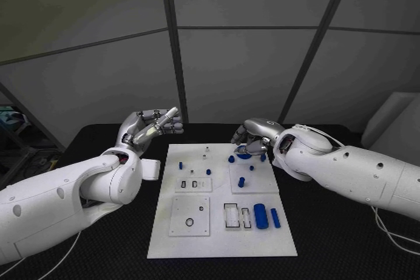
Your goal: Assemble the parts on the task board
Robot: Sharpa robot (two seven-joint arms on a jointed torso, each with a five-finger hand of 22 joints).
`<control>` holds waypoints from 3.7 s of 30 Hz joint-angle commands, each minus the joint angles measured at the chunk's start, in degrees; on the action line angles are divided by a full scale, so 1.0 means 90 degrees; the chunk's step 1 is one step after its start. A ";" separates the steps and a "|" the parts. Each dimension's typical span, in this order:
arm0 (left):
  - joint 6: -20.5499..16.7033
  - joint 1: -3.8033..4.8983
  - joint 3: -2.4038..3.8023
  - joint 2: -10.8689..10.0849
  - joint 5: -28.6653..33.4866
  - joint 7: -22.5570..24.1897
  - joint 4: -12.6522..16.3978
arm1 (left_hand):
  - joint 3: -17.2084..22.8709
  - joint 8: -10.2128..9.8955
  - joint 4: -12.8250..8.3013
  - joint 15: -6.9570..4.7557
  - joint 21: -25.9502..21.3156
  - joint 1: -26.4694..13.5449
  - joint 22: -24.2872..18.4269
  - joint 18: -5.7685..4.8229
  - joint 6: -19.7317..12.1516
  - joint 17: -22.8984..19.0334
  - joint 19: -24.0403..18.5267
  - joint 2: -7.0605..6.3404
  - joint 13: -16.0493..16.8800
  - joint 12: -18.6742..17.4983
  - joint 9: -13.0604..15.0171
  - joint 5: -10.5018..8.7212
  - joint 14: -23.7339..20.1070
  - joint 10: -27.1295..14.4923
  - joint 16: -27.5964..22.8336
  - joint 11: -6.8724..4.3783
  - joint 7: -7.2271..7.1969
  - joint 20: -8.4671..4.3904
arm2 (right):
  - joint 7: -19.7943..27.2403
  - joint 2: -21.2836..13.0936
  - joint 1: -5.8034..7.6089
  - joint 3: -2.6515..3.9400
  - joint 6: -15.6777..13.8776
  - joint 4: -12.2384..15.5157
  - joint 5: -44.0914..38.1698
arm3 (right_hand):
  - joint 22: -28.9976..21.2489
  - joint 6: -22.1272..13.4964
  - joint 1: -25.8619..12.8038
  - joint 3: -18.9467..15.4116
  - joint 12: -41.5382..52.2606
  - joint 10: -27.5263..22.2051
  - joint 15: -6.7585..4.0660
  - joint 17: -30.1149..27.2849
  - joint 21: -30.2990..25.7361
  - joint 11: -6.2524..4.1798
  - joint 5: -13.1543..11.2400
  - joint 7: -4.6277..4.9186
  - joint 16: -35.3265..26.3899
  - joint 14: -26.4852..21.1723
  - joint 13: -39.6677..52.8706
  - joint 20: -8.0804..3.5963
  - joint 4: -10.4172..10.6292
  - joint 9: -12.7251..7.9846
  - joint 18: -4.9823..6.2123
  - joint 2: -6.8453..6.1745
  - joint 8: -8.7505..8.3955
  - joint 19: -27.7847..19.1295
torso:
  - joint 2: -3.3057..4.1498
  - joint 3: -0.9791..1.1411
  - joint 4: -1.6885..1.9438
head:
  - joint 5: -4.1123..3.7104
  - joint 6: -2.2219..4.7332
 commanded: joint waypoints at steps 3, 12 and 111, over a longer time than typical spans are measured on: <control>0.0230 0.0000 0.0006 -0.0049 -0.0164 -0.0076 0.0108 | -0.0014 -0.0031 -0.0041 -0.0016 0.0044 0.0002 0.0007 0.0057 0.0031 0.0007 0.0092 0.0042 0.0001 -0.0036 -0.0006 -0.0029 0.0052 0.0038 -0.0030 -0.0005 -0.0002 -0.0013 | -0.0520 0.0065 0.0041 0.0006 0.0534 -0.0040 -0.0847 | 0.0595 0.0047 0.0053 0.0051 0.0034 -0.0046 -0.0066 0.2896 0.0936 0.0005 0.0040 -0.0033 0.2915 0.0294 -0.0019 -0.0057 0.0202 0.0003 0.0052 -0.0110 -0.0031 0.0031 | 0.0166 -0.0030 0.0075 | -0.0066 -0.0015; 0.0284 -0.0002 0.0007 -0.0125 -0.0170 -0.0100 0.0225 | -0.0030 -0.0060 -0.0055 -0.0008 0.0035 -0.0013 -0.0007 0.0049 0.0024 0.0007 0.0108 0.0046 -0.0002 -0.0069 -0.0008 -0.0030 0.0036 0.0023 -0.0063 0.0006 0.0015 -0.0015 | -0.0649 0.0176 0.0068 0.0005 0.0832 -0.0148 -0.0949 | 0.1000 -0.0008 0.0091 0.0181 0.0027 -0.0010 -0.0015 0.3965 0.1483 0.0020 0.0007 -0.0023 0.3738 0.0156 -0.0014 -0.0013 0.0362 -0.0005 0.0063 -0.0177 -0.0050 -0.0298 | 0.0264 -0.0052 0.0117 | -0.0106 -0.0011; 0.0436 0.0024 0.0009 -0.0190 -0.0170 -0.0228 0.0283 | -0.0078 -0.0155 -0.0096 0.0022 -0.0021 -0.0063 -0.0068 0.0041 -0.0009 0.0017 0.0110 0.0075 -0.0009 -0.0188 -0.0012 -0.0031 0.0015 -0.0058 -0.0149 0.0049 0.0059 0.0003 | -0.0545 0.1571 0.0131 0.0009 -0.0790 -0.1406 -0.0900 | 0.3962 0.0797 0.0511 0.1487 0.0009 0.0979 -0.0192 0.5747 0.4052 -0.0177 -0.0224 -0.0109 0.5334 0.0410 0.0038 -0.0140 0.0328 0.0128 -0.0273 0.0053 0.0142 0.0254 | 0.0467 -0.0048 0.0255 | -0.0099 -0.0019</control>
